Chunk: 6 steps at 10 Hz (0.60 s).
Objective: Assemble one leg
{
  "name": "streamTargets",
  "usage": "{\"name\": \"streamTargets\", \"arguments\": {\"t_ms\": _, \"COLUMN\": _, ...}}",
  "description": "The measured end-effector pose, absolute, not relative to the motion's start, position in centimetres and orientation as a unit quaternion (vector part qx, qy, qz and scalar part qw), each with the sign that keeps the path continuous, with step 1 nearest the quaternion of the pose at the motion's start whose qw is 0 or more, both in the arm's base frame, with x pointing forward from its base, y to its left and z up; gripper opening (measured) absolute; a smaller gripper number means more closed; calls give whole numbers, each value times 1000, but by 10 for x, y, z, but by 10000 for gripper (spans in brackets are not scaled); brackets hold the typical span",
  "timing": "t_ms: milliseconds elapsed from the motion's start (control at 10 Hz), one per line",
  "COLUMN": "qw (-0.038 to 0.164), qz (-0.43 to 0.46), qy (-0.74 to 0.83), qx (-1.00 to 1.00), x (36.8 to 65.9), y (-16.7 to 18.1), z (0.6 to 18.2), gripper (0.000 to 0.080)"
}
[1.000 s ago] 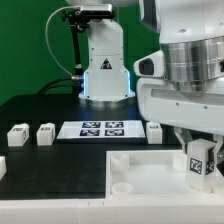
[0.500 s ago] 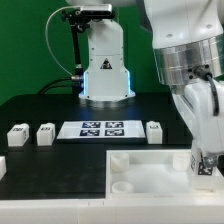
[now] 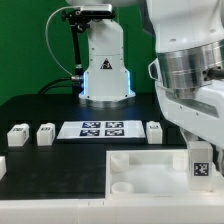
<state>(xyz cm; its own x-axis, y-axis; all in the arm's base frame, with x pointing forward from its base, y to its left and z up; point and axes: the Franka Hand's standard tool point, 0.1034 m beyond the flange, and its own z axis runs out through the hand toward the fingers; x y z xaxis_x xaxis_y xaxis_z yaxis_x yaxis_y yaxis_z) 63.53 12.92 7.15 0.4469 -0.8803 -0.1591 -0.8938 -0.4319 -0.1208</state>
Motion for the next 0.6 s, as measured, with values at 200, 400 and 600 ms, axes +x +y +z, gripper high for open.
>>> {"name": "streamTargets", "arguments": {"t_ms": 200, "qw": 95, "qz": 28, "qy": 453, "qx": -886, "x": 635, "y": 127, "z": 69, "gripper": 647}}
{"name": "streamTargets", "arguments": {"t_ms": 400, "qw": 82, "qz": 10, "qy": 324, "qx": -942, "x": 635, "y": 125, "z": 70, "gripper": 648}}
{"name": "streamTargets", "arguments": {"t_ms": 600, "qw": 64, "qz": -15, "qy": 160, "qx": -985, "x": 641, "y": 119, "z": 74, "gripper": 648}}
